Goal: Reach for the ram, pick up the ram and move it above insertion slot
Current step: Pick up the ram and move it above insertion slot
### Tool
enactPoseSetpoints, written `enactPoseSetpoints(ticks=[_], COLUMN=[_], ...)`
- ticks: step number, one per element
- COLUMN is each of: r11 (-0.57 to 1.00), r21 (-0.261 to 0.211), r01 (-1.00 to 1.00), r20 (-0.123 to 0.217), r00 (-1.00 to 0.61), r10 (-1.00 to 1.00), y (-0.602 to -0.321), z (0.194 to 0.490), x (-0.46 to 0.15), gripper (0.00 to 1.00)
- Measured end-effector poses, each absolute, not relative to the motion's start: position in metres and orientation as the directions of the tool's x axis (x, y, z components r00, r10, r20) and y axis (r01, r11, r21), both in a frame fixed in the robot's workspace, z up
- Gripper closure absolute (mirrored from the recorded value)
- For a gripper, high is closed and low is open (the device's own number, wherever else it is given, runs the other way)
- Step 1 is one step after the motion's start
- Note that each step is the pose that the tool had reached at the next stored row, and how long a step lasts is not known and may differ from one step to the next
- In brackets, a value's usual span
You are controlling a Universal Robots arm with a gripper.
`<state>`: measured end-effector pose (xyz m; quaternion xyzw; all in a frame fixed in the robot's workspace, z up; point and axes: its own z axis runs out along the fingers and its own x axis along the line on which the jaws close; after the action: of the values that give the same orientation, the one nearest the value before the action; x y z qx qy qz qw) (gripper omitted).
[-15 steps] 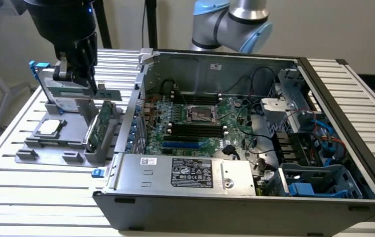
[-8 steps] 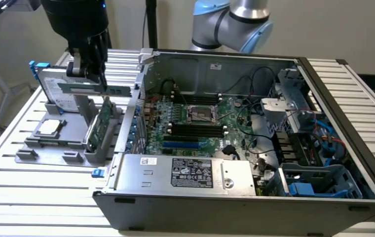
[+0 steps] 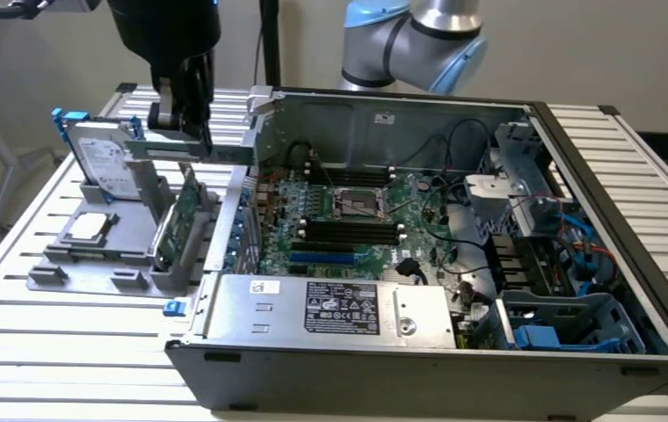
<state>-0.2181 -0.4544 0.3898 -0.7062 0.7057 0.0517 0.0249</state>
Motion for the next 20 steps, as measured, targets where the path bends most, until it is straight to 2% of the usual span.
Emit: enactPoseSetpoints(ticks=[20], r11=[-0.004], r21=[0.038], r01=[-0.999], r20=[-0.137], r00=[-0.001], r10=[-0.991], y=[-0.448], z=[0.396], x=[-0.144], gripper=[0.87])
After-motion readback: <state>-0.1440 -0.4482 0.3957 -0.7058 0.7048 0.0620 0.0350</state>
